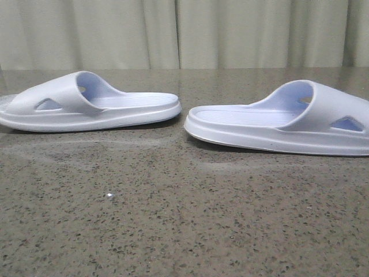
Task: Insert blue slippers together front up
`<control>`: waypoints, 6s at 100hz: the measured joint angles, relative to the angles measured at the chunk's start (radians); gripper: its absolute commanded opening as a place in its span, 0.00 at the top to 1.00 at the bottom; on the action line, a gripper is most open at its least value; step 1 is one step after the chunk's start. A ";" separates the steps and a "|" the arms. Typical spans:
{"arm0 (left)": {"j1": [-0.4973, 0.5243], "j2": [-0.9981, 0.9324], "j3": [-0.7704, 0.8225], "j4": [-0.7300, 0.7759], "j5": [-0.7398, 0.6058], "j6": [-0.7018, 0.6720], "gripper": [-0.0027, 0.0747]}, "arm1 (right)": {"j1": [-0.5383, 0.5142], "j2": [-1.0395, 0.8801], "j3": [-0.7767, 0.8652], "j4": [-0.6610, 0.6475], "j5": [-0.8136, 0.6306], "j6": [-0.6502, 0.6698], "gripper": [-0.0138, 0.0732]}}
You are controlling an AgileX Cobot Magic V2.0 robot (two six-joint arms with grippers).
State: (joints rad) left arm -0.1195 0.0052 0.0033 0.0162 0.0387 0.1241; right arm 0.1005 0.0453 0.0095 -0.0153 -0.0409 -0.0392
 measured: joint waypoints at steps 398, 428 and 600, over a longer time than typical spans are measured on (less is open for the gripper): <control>-0.041 1.341 -0.680 -1.120 0.170 -0.041 0.35 | 0.000 0.324 -0.537 0.149 0.443 0.016 0.32; -0.050 1.362 -0.687 -1.149 0.161 -0.041 0.50 | 0.000 0.324 -0.537 0.149 0.443 0.016 0.32; -0.052 1.247 -0.682 -1.117 0.199 -0.025 0.94 | 0.000 0.324 -0.537 0.149 0.443 0.039 0.32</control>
State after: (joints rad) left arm -0.1713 1.2525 -0.6788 -1.1013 0.2376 0.0995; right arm 0.1005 0.3693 -0.5274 0.1337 0.4019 0.0000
